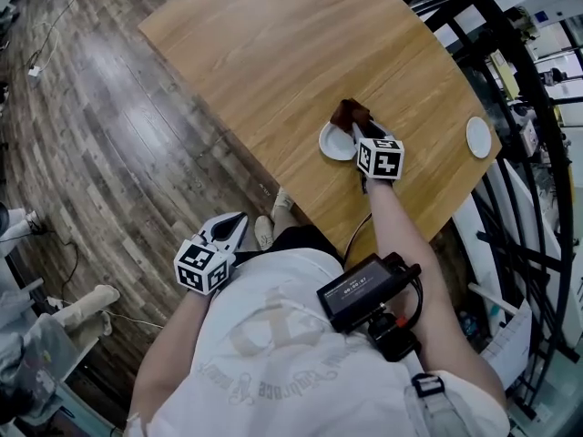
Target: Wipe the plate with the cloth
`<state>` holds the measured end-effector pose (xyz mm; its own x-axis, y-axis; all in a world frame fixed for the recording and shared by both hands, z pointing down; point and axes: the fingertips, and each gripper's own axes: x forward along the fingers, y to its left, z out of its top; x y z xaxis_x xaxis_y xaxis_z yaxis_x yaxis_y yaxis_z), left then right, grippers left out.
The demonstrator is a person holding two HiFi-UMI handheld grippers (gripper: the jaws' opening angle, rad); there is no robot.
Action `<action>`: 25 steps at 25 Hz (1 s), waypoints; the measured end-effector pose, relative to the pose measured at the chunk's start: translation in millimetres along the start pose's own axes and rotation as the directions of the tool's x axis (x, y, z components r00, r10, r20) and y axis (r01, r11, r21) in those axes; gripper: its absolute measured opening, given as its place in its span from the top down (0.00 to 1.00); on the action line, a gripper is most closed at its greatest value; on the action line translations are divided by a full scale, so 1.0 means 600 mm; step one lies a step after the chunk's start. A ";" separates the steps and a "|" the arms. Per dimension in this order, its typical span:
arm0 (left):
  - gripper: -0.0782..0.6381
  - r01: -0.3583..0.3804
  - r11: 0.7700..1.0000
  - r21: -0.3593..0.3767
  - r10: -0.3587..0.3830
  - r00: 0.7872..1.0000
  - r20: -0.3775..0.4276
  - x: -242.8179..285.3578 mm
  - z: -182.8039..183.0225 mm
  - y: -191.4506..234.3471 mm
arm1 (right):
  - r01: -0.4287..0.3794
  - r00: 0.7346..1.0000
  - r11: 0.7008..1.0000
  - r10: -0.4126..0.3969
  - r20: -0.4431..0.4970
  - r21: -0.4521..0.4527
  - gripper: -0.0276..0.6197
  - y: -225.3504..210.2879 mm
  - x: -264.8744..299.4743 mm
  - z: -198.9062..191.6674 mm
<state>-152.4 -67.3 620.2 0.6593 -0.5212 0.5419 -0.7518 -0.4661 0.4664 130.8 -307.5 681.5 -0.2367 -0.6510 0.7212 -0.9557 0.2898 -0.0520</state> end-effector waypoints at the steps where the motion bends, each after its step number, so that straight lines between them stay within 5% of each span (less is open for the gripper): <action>1: 0.87 -0.003 1.000 -0.004 0.003 1.000 0.001 -0.001 0.000 0.004 | 0.003 1.000 1.000 -0.003 -0.007 -0.009 0.77 0.000 0.002 0.000; 14: 0.87 0.070 0.997 0.022 -0.070 0.997 -0.011 0.029 0.009 -0.009 | 0.065 0.995 0.982 -0.078 -0.070 -0.175 0.77 -0.027 -0.068 -0.058; 25: 0.87 0.051 0.999 0.000 -0.051 0.999 -0.007 0.024 0.012 -0.006 | 0.073 0.997 0.990 -0.077 -0.031 -0.120 0.77 -0.042 -0.039 -0.028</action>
<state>-140.2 -78.3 621.6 0.6964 -0.4922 0.5223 -0.7175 -0.4917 0.4933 163.2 -287.6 677.6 -0.1566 -0.6492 0.7444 -0.9425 0.3235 0.0838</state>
